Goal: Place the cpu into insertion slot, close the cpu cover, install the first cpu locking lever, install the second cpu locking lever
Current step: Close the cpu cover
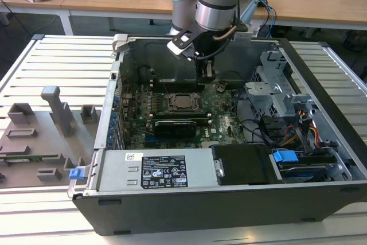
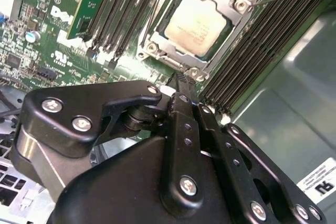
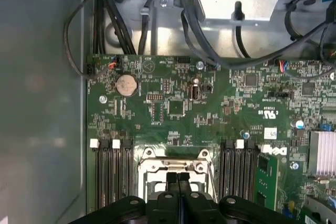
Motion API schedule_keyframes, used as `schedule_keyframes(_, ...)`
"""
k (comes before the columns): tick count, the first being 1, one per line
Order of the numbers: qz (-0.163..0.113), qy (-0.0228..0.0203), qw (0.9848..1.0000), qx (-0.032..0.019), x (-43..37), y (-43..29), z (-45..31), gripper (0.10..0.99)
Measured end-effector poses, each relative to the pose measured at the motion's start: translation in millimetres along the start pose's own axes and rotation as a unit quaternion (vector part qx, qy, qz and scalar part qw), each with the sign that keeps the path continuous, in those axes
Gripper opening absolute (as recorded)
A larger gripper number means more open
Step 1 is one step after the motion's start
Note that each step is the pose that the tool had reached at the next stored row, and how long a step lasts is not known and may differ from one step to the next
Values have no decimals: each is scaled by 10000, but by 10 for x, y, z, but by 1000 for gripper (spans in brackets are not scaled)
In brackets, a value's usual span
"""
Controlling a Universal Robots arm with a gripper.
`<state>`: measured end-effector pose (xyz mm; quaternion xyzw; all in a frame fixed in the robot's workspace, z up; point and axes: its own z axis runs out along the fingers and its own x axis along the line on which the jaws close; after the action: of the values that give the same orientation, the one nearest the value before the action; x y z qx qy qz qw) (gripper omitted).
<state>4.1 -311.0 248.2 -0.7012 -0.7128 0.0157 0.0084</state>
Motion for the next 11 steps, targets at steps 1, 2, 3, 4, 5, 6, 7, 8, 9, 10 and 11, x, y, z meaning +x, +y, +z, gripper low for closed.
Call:
schedule_keyframes(1,-1,0,10000,0,1,-47,7,106)
schedule_keyframes(2,0,0,10000,0,2,-91,19,106)
schedule_keyframes(3,-1,0,10000,0,2,-128,29,106)
schedule_keyframes(4,-1,0,10000,0,3,-162,39,106)
schedule_keyframes(5,0,0,10000,0,3,-178,44,106)
schedule_keyframes(6,0,0,10000,0,3,-194,48,106)
schedule_keyframes(7,0,0,10000,0,4,-219,56,106)
schedule_keyframes(8,-1,0,10000,0,4,-241,68,106)
schedule_keyframes(9,0,0,10000,0,5,-258,81,106)
schedule_keyframes(10,0,0,10000,0,5,-272,109,106)
schedule_keyframes(11,0,0,10000,-1,6,-285,137,106)
